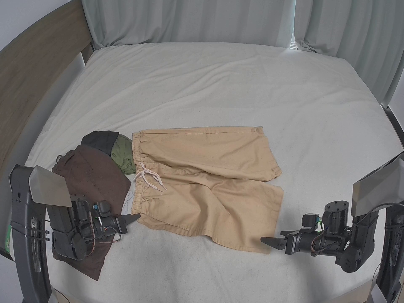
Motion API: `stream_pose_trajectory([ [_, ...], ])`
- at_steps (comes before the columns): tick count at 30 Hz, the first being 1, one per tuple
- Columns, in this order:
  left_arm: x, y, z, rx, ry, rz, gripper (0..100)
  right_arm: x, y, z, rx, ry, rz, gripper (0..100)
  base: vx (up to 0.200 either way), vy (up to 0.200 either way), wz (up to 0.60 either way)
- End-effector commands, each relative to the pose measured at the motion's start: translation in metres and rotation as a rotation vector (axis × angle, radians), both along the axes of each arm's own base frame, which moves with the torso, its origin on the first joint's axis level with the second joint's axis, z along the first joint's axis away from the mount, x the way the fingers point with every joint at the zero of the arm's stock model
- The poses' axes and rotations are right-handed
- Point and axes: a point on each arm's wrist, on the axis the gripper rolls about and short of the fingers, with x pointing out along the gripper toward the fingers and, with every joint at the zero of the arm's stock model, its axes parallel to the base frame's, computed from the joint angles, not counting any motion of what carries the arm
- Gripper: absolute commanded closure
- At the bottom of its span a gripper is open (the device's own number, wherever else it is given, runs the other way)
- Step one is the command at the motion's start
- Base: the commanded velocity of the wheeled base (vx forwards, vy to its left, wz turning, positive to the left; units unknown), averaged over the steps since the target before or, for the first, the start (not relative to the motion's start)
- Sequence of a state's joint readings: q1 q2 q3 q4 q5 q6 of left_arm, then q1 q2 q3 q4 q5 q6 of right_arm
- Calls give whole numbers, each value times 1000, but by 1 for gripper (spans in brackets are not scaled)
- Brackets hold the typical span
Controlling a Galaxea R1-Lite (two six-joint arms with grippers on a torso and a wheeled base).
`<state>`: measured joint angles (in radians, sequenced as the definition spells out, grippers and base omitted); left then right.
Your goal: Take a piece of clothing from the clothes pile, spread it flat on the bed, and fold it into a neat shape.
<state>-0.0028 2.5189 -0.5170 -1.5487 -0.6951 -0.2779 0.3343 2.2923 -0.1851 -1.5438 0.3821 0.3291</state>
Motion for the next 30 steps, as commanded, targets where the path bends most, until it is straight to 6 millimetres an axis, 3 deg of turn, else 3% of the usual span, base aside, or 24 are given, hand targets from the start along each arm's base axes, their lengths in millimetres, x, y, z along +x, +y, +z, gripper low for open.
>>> stream_pose_trajectory([
  [1,0,0,1,0,-2,0,100,-1,-1,-14,-16,51,-1,0,0,0,0],
  [21,0,0,1,1,-4,-4,100,1,3,-42,-40,128,8,0,0,0,0],
  [30,0,0,1,1,-6,-2,100,11,17,-51,27,160,-7,0,0,0,0],
])
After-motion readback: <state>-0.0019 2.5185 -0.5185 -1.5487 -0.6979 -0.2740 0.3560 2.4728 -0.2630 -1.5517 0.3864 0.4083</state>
